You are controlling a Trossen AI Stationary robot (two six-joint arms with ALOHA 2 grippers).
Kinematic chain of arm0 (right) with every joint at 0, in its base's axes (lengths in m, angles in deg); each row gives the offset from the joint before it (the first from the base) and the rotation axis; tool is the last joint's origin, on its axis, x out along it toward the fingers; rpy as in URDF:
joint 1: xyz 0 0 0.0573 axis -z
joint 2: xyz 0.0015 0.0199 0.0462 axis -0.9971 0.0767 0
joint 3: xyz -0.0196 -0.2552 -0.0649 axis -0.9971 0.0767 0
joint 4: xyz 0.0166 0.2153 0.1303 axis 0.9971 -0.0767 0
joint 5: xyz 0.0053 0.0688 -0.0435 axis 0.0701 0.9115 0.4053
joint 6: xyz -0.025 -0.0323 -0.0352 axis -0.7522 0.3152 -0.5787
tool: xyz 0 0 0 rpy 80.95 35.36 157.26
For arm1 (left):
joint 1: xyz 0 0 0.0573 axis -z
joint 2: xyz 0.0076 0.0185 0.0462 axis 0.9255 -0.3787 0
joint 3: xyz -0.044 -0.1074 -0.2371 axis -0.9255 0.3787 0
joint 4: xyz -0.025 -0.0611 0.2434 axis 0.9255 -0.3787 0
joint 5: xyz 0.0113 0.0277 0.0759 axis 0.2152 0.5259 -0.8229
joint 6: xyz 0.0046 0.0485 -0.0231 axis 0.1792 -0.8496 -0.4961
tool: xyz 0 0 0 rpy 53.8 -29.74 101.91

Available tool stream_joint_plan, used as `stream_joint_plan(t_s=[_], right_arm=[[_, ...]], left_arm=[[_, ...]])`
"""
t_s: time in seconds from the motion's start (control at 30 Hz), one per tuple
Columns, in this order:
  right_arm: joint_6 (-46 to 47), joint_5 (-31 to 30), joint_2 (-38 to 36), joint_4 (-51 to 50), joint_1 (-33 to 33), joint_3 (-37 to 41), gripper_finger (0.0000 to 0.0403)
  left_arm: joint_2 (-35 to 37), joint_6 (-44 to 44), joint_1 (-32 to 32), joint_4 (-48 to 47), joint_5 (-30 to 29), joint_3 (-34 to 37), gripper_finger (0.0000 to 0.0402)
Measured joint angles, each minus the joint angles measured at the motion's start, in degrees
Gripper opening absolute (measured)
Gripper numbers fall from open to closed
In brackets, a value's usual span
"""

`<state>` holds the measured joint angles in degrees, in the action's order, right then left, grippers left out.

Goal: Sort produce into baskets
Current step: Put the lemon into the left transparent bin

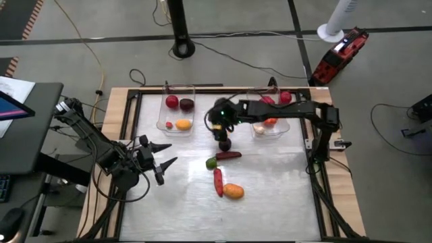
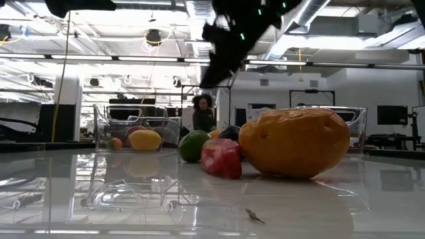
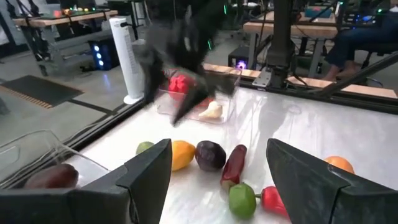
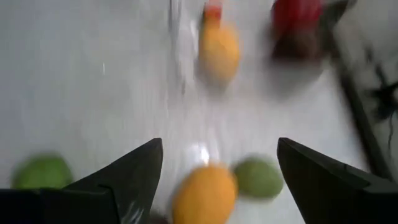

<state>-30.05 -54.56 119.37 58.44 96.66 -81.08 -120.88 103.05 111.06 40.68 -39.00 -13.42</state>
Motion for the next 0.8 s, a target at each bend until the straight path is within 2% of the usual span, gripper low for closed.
stream_joint_plan(t_s=[0.2, 0.47, 0.6, 0.8], right_arm=[[3.73, -0.76, 0.88, 2.56, 1.05, 6.93, 0.0351], [6.93, 3.28, 7.06, 4.26, 3.21, 7.8, 0.036], [7.12, 3.66, 9.3, 3.95, 3.15, 7.89, 0.0347], [7.39, 2.81, 9.42, 4.34, 3.07, 7.82, 0.0301]], left_arm=[[0.0, 0.04, -0.45, 0.0, -0.04, 0.0, 0.025], [0.0, 0.21, -0.46, -0.11, 0.0, 0.0, 0.025], [-0.02, 0.88, -0.52, -1.09, 0.04, 0.0, 0.025], [-0.02, 0.98, -0.52, -1.25, 0.19, 0.0, 0.025]])
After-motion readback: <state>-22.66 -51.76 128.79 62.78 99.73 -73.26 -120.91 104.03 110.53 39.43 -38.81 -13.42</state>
